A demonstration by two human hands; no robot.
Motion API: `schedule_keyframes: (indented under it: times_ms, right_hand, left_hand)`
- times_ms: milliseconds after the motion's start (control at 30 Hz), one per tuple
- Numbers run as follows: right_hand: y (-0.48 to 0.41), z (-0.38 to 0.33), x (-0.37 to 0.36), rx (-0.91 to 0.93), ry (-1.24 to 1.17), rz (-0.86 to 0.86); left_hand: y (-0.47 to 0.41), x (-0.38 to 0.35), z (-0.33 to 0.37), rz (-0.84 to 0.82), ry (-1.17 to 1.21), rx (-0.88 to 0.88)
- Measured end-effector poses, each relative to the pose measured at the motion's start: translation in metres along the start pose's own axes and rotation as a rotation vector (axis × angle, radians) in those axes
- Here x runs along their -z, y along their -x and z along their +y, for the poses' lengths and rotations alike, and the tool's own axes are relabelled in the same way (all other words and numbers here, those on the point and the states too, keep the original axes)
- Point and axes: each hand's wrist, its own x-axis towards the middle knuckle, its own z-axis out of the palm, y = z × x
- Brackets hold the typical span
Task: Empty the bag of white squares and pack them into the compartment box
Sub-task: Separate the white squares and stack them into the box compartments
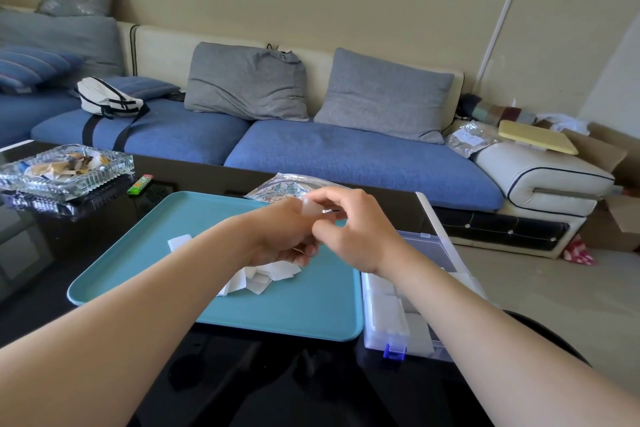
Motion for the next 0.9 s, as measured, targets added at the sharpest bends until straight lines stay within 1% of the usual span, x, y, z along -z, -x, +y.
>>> schedule_keyframes:
  times_ms: [33, 100, 200, 300, 367, 433, 533, 667, 767, 900]
  right_hand:
    - [0.000, 0.001, 0.002, -0.034, -0.017, 0.033]
    - [0.000, 0.005, 0.004, -0.061, 0.037, 0.076]
    - [0.005, 0.010, 0.010, -0.070, 0.065, 0.057]
    - [0.010, 0.013, 0.020, -0.122, 0.039, 0.101]
    - [0.014, 0.015, 0.029, -0.214, 0.108, 0.128]
    - [0.022, 0.020, 0.040, -0.359, 0.207, 0.083]
    - [0.034, 0.027, 0.059, -0.566, 0.360, -0.077]
    - [0.051, 0.032, 0.081, -0.773, 0.412, -0.237]
    - [0.063, 0.037, 0.087, -0.846, 0.419, -0.317]
    - [0.072, 0.043, 0.085, -0.828, 0.366, -0.273]
  left_hand:
    - [0.000, -0.002, 0.000, -0.001, -0.037, -0.007]
    - [0.001, -0.005, -0.001, -0.016, -0.110, -0.027]
    - [0.000, -0.011, -0.004, -0.047, -0.178, -0.058]
    - [-0.006, -0.020, -0.010, 0.008, -0.356, -0.091]
    - [-0.009, -0.029, -0.015, 0.040, -0.465, -0.090]
    - [-0.011, -0.039, -0.017, 0.065, -0.545, -0.096]
    - [-0.008, -0.054, -0.015, 0.094, -0.743, -0.232]
    - [-0.002, -0.074, -0.011, -0.035, -0.833, -0.432]
    - [0.001, -0.086, -0.012, -0.103, -0.887, -0.516]
    - [0.000, -0.096, -0.016, -0.131, -0.960, -0.537]
